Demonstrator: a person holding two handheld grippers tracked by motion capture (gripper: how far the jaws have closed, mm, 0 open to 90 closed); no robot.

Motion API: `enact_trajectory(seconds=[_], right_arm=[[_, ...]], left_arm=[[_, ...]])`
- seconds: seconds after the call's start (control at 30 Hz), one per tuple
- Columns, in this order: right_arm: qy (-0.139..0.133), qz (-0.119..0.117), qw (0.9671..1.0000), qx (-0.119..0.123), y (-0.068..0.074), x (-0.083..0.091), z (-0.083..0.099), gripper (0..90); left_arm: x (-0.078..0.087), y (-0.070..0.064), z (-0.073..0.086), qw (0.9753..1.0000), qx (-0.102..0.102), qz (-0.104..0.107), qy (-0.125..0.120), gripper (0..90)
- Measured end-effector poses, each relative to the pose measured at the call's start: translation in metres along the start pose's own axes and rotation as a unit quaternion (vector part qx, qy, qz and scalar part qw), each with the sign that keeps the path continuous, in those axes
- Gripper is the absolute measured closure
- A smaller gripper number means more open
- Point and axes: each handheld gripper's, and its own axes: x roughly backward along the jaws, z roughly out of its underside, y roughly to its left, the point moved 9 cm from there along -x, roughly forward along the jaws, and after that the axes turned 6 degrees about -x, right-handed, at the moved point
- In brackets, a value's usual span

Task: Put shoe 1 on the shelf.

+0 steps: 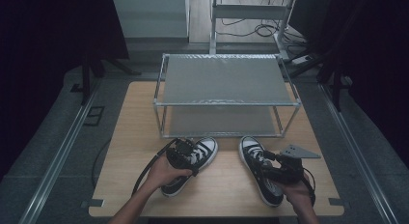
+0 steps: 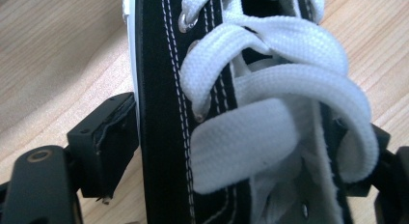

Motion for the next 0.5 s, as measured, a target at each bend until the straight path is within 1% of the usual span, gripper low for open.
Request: enact_trajectory(seconds=[0.07,0.1,0.13,0.17,0.2,0.23,0.27,0.3,0.33,0.37,0.4,0.5], right_arm=[[0.0,0.001,1.0,-0.001,-0.002,0.001,0.0,42.6],[-0.001,0.002,1.0,-0.003,-0.002,0.001,0.0,42.7],[-0.003,0.003,1.0,-0.004,-0.003,0.001,-0.001,42.6],[-0.002,0.003,1.0,-0.006,-0.004,0.002,-0.001,42.7],[-0.002,0.003,1.0,-0.006,-0.004,0.002,-0.001,42.7],[-0.004,0.006,0.9999,-0.007,-0.006,0.003,-0.001,42.7],[-0.004,0.006,0.9999,-0.008,-0.007,0.003,-0.001,42.8],[-0.004,0.007,0.9999,-0.009,-0.007,0.004,-0.001,42.8],[-0.005,0.008,0.9999,-0.009,-0.008,0.004,-0.001,42.8],[-0.007,0.009,0.9999,-0.01,-0.008,0.004,-0.002,42.8],[-0.007,0.009,0.9999,-0.01,-0.008,0.004,-0.002,42.8],[-0.009,0.01,0.9998,-0.012,-0.009,0.005,-0.002,42.8]], left_arm=[[0.0,0.0,0.0,1.0,-0.001,0.004,-0.001,17.7],[0.002,0.0,0.0,1.0,-0.006,0.007,-0.001,17.9],[0.005,-0.002,-0.002,0.9997,-0.008,0.019,-0.013,17.9],[0.005,-0.002,-0.002,0.9997,-0.008,0.019,-0.013,18.0],[0.007,-0.002,-0.003,0.9994,-0.01,0.025,-0.02,18.0],[0.014,-0.005,-0.004,0.9986,-0.011,0.04,-0.033,18.1],[0.017,-0.005,-0.005,0.9983,-0.014,0.043,-0.035,18.2],[0.017,-0.005,-0.005,0.9983,-0.014,0.043,-0.035,18.2],[0.024,-0.007,-0.006,0.9981,-0.024,0.04,-0.041,18.1],[0.028,-0.008,-0.008,0.998,-0.028,0.038,-0.043,18.2],[0.028,-0.008,-0.008,0.998,-0.028,0.038,-0.043,18.1],[0.038,-0.01,-0.013,0.9973,-0.033,0.038,-0.053,18.1]])
